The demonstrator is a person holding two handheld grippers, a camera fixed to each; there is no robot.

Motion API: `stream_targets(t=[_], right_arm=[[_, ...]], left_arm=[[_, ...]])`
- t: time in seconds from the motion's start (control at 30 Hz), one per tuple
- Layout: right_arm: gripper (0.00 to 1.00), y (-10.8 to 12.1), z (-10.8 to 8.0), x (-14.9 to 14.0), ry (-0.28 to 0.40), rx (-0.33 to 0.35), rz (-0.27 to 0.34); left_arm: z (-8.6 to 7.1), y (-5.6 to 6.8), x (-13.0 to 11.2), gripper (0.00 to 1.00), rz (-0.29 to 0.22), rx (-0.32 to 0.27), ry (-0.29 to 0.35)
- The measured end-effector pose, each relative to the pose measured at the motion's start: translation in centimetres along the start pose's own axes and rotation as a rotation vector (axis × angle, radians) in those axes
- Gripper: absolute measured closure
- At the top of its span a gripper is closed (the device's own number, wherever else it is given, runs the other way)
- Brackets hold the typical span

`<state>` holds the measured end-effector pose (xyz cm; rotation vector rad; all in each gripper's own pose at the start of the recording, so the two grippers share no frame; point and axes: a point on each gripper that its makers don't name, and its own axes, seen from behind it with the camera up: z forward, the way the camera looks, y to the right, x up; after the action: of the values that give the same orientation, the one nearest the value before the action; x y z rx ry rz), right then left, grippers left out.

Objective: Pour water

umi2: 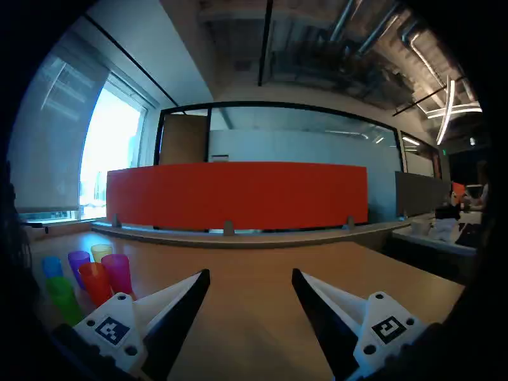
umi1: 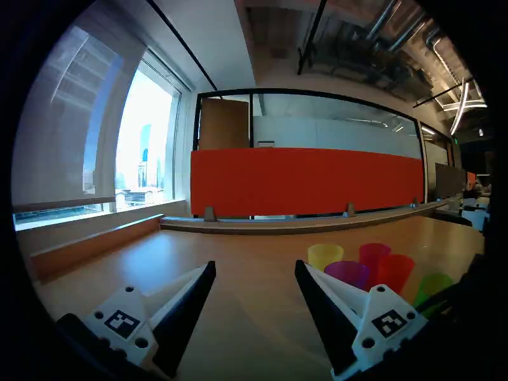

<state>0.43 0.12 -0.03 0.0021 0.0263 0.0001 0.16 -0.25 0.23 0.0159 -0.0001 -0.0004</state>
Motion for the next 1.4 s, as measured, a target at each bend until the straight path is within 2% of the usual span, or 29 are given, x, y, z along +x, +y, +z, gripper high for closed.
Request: stream_targets(t=[0.4, 1.4], right_arm=[[0.0, -0.22, 0.06, -0.35, -0.025, -0.001, -0.002], [0.0, -0.17, 0.07, -0.42, -0.027, -0.001, 0.0]], left_arm=[[-0.02, 0.07, 0.0, 0.08, 0.0, 0.0, 0.0], [-0.08, 0.04, -0.02, 0.08, 0.0, 0.0, 0.0]])
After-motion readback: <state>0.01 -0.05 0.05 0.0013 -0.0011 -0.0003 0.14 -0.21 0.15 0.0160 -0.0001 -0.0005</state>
